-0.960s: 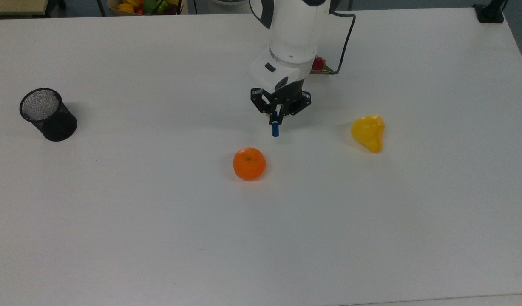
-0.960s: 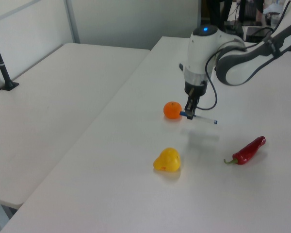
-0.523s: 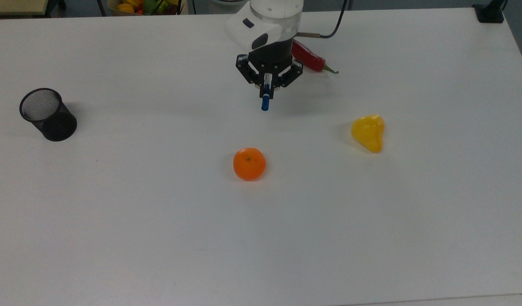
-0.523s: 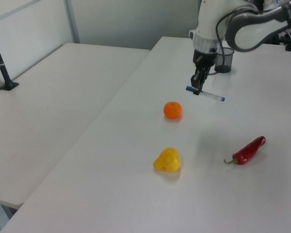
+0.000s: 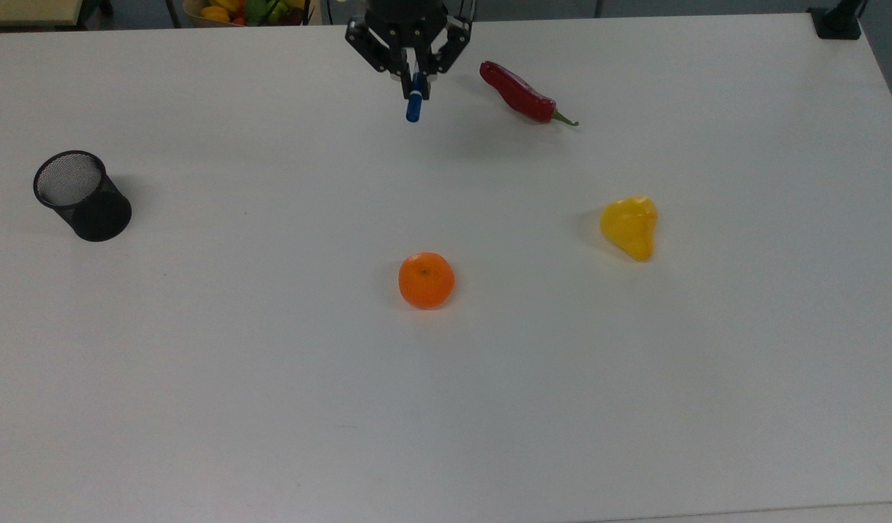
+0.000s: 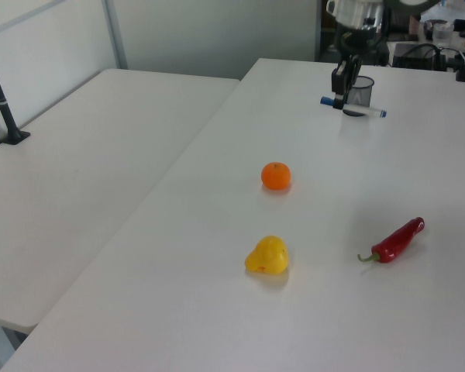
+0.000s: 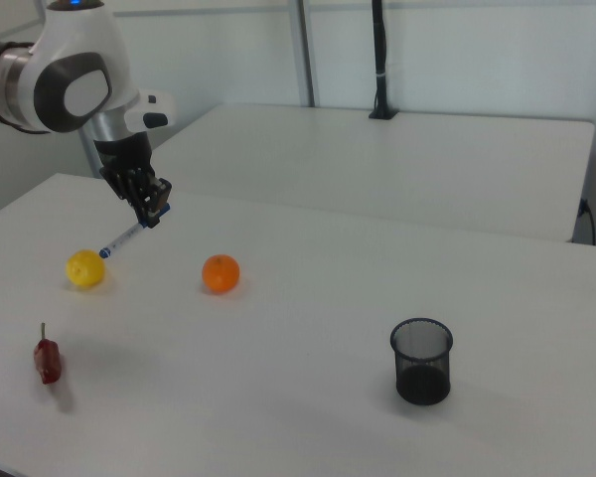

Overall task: Place marker
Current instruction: 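Lift the grasped marker up off the table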

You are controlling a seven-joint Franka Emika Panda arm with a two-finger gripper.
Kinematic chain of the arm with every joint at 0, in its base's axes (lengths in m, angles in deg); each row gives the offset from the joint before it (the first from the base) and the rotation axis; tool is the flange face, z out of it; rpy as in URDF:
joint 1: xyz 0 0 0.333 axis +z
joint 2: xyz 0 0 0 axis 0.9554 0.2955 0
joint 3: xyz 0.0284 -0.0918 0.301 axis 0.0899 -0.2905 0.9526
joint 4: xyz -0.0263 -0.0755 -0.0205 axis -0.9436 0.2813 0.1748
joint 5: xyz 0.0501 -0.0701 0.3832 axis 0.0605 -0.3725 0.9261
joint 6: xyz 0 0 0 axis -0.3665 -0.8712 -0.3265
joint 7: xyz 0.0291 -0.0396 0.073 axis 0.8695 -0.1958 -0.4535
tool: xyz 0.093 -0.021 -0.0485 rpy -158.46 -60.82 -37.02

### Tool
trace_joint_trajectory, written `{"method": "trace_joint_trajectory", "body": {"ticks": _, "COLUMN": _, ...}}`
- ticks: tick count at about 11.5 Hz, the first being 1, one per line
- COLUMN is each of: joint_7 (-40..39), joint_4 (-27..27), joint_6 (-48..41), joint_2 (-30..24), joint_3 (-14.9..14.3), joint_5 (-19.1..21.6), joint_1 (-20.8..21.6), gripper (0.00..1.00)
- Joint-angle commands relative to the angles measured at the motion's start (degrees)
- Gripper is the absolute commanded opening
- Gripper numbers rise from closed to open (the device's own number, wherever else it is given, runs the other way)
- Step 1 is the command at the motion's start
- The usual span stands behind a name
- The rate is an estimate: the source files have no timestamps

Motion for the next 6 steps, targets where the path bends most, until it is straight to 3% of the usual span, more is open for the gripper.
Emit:
{"method": "trace_joint_trajectory", "body": {"ticks": 1, "joint_7": -5.36, "joint_4": -0.42, "joint_6": -3.31, "joint_2": -3.57, "joint_3": -2.62, "joint_5": 2.16, "joint_1": 0.24, "gripper": 0.00}}
{"method": "trace_joint_trajectory", "body": {"ticks": 3, "joint_7": -5.54, "joint_4": -0.42, "joint_6": -3.05, "joint_2": -4.09, "joint_3": -2.71, "joint_5": 2.08, "joint_1": -0.20, "gripper": 0.00}}
{"method": "trace_joint_trajectory", "body": {"ticks": 6, "joint_7": -5.98, "joint_4": 0.54, "joint_6": 0.36, "joint_2": -4.19, "joint_3": -2.80, "joint_5": 1.29, "joint_1": -5.28, "gripper": 0.00}}
